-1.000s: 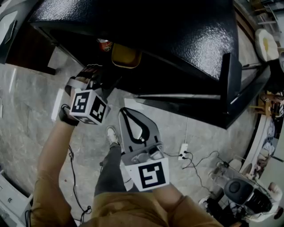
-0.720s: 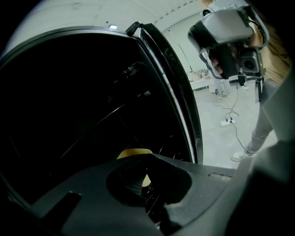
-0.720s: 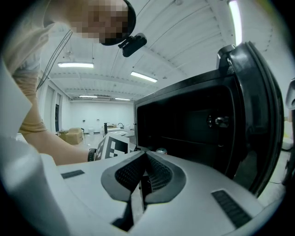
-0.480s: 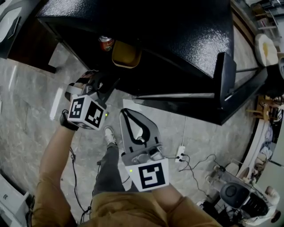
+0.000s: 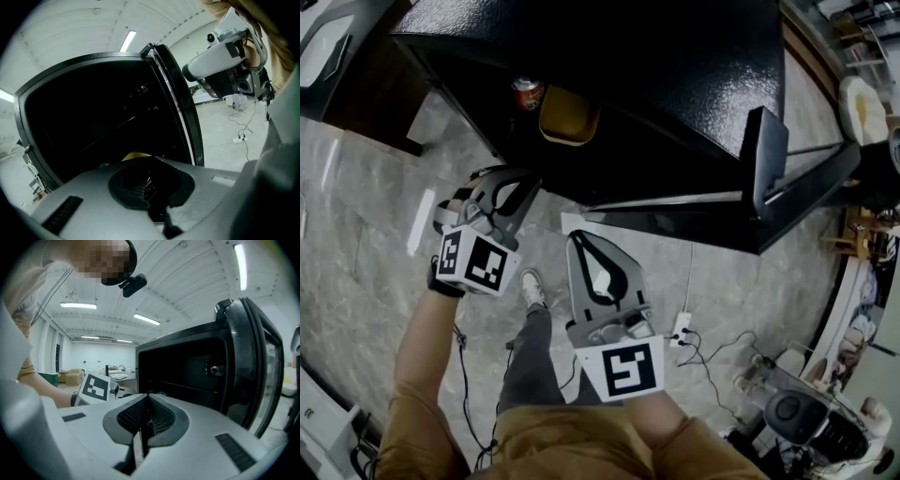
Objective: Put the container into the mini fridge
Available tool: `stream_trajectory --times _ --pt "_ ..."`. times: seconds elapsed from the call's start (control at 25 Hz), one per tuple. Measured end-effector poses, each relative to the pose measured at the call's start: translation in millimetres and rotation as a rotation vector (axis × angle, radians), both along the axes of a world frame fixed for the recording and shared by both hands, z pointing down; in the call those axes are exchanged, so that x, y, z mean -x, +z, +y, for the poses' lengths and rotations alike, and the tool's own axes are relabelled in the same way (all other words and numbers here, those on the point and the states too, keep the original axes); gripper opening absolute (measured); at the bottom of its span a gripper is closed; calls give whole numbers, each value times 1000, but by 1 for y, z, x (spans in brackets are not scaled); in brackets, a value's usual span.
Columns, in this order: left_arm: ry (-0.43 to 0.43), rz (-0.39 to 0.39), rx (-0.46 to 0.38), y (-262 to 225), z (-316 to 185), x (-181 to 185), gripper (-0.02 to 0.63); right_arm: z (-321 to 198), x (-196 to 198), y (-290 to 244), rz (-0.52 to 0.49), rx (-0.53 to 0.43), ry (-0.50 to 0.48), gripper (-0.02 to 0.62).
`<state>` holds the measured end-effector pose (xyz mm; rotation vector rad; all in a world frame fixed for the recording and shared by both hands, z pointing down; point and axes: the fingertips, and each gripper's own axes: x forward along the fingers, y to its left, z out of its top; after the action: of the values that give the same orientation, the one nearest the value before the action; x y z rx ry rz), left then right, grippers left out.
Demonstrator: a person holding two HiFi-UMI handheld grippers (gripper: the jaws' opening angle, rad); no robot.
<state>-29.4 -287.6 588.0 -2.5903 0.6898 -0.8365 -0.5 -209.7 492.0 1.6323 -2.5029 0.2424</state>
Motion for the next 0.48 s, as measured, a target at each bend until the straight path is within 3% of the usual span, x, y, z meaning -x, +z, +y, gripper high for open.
stream_trajectory --times 0.48 --pt "-92 63 50 -20 40 18 2 16 -1 -32 -28 -40 -8 2"
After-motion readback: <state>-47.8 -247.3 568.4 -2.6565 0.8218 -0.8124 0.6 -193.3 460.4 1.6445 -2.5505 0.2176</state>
